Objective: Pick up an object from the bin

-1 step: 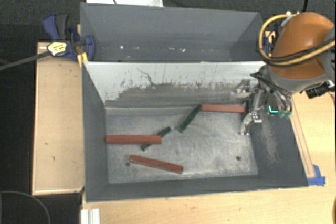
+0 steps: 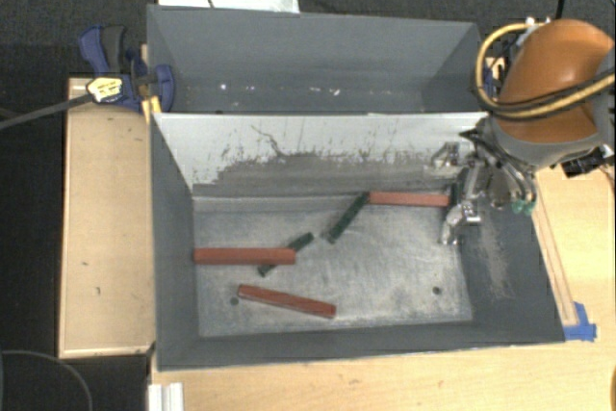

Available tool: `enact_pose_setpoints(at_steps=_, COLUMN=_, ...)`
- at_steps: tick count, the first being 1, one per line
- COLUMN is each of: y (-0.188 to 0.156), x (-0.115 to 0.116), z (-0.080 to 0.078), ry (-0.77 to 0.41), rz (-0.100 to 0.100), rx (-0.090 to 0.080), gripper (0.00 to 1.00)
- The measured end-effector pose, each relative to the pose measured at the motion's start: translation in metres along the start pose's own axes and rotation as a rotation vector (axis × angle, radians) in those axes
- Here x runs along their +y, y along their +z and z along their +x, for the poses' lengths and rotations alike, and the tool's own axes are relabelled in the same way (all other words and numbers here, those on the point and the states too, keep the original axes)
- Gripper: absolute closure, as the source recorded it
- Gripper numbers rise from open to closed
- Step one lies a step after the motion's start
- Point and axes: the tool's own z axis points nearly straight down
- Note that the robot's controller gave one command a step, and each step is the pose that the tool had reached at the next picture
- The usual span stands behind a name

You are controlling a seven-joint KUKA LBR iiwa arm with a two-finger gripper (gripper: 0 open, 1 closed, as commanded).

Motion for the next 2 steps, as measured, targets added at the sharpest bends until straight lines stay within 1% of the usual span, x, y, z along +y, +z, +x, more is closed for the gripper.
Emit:
enact_pose_setpoints(at_steps=1, y=0.04, x=0.061, z=0.002, ry=0.04, rz=0.0, rx=-0.001, gripper=0.0)
enact_pose_setpoints(at_steps=2, y=0.053, x=0.097, z=-0.019, ry=0.022, rz=-0.003, rx=-0.001, gripper=0.0)
